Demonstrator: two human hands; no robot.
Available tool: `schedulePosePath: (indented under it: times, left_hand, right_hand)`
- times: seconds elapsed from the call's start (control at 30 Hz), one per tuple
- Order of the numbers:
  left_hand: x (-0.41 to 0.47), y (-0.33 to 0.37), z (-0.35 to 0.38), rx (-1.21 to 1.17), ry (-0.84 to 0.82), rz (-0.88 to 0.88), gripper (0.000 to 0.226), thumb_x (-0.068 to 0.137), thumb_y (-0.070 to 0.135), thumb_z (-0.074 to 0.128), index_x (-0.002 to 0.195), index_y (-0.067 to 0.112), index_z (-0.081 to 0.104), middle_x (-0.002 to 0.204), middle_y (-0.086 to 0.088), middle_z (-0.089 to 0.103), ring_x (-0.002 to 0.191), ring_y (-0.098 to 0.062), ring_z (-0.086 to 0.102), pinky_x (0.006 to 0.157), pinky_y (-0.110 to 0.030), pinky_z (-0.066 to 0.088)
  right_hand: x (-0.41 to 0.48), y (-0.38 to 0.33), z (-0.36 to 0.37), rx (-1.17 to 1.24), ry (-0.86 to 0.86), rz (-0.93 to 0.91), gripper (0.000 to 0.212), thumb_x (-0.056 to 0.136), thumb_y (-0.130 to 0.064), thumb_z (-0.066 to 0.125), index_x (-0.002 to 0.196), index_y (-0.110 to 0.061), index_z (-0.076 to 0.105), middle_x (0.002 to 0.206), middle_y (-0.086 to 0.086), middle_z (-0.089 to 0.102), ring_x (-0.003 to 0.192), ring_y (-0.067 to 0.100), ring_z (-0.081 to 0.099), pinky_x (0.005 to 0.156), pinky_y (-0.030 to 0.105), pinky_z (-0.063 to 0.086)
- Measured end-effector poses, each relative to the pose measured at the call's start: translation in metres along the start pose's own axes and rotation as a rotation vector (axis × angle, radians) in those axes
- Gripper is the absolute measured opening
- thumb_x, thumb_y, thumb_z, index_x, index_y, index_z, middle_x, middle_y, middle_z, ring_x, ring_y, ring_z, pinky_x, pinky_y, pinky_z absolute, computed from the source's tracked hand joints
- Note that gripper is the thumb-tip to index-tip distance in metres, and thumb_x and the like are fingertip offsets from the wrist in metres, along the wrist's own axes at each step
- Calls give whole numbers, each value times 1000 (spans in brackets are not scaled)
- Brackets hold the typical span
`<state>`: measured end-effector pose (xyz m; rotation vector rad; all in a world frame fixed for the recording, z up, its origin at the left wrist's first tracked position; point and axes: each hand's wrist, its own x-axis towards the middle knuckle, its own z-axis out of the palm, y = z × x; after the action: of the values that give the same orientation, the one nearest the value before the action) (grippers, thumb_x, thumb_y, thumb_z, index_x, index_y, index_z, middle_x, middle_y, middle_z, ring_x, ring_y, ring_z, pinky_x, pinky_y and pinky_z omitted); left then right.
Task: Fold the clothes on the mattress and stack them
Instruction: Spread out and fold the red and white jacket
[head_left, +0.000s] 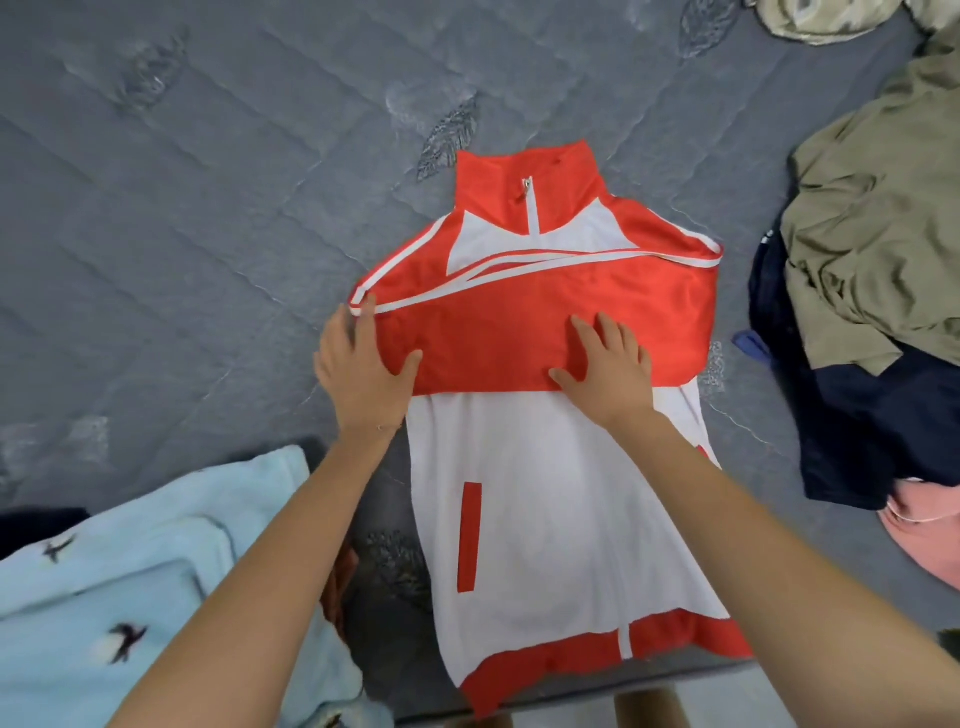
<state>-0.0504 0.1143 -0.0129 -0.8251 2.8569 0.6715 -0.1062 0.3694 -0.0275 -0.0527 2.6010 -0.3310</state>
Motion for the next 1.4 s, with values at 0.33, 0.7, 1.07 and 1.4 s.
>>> schedulePosePath:
  times: [0.33,0.7,1.07,1.4]
  left_hand:
    - [-79,16,14,288,-145,443,68,94,57,46,152,31,22,162,-7,10,149,-33,1,118,-51,-8]
    - [-215,-17,67,-91,-354,-191,95,92,40,60,153,27,-11,161,-10,-14,149,-30,-3,120,-50,13]
    - [-292,-30,92,-267,-212,-346,83,87,9,64,153,13,14,152,-16,28,139,-33,28,115,-45,24]
    - [-329,-34,104,-460,-209,-720,48,81,19,75,121,-2,59,122,-22,63,113,-33,60,81,-29,42]
  right_hand:
    - [-58,7,26,-7,15,13,76,93,-51,55,155,-33,16,164,5,9,151,27,4,120,49,8]
    - [-132,116,57,-111,-75,151,88,91,-53,57,155,-36,-1,164,5,-10,151,29,-2,120,52,7]
    - [-190,185,68,-37,-168,157,90,90,-41,66,156,-32,5,163,11,-3,150,32,2,117,58,19]
    - [-200,204,73,508,18,498,84,81,-50,72,145,-10,35,145,15,45,136,36,38,112,54,30]
